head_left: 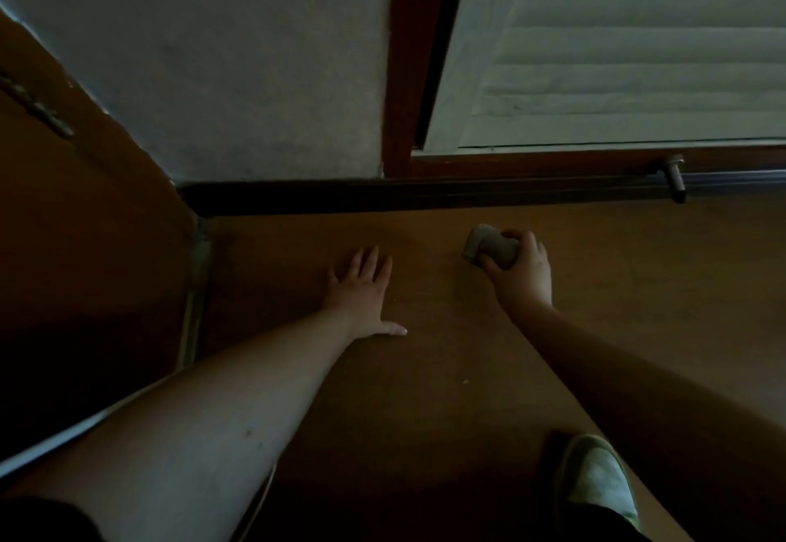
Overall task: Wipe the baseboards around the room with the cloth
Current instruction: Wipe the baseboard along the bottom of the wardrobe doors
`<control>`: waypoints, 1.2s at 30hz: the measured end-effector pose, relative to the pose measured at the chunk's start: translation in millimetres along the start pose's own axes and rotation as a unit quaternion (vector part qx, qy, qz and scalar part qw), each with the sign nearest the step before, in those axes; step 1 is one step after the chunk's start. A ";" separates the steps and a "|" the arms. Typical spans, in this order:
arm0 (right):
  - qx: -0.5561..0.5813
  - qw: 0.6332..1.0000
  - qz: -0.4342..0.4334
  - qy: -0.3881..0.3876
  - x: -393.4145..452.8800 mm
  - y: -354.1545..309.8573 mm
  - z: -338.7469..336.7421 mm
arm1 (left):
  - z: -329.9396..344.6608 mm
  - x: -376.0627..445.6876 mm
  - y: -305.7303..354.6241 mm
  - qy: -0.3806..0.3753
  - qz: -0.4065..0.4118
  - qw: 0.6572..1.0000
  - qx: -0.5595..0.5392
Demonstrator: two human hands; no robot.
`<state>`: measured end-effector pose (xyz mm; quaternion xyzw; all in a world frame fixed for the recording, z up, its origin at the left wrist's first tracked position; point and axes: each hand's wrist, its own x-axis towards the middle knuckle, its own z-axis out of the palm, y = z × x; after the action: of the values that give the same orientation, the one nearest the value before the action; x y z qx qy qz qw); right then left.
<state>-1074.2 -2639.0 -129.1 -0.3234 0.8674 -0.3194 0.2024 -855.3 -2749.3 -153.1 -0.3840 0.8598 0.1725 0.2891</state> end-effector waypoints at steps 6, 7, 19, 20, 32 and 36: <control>0.003 1.000 -0.016 -0.021 -6.1 6.2 3.6 | -2.4 3.9 14.6 -0.031 -0.010 0.999 0.012; 0.003 1.000 -0.018 -0.021 -5.7 3.9 7.2 | -2.3 4.3 15.4 -0.031 -0.010 0.999 0.012; 0.039 0.990 -0.101 -0.092 39.8 -53.7 87.5 | 15.1 15.5 11.5 0.007 -0.006 1.000 0.005; 0.037 0.990 -0.104 -0.093 44.3 -56.1 92.6 | 16.1 16.2 11.3 0.008 -0.006 1.000 0.005; -0.035 0.997 -0.053 -0.045 86.9 1.8 39.6 | 16.7 21.9 8.8 -0.008 -0.008 1.000 0.011; -0.045 0.999 0.011 0.016 103.0 39.5 -2.3 | 16.4 20.9 8.6 -0.009 -0.002 1.000 0.007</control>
<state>-1165.6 -2686.0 -169.5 -0.3172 0.8876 -0.2829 0.1777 -867.1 -2746.9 -178.3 -0.3823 0.8576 0.1692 0.2996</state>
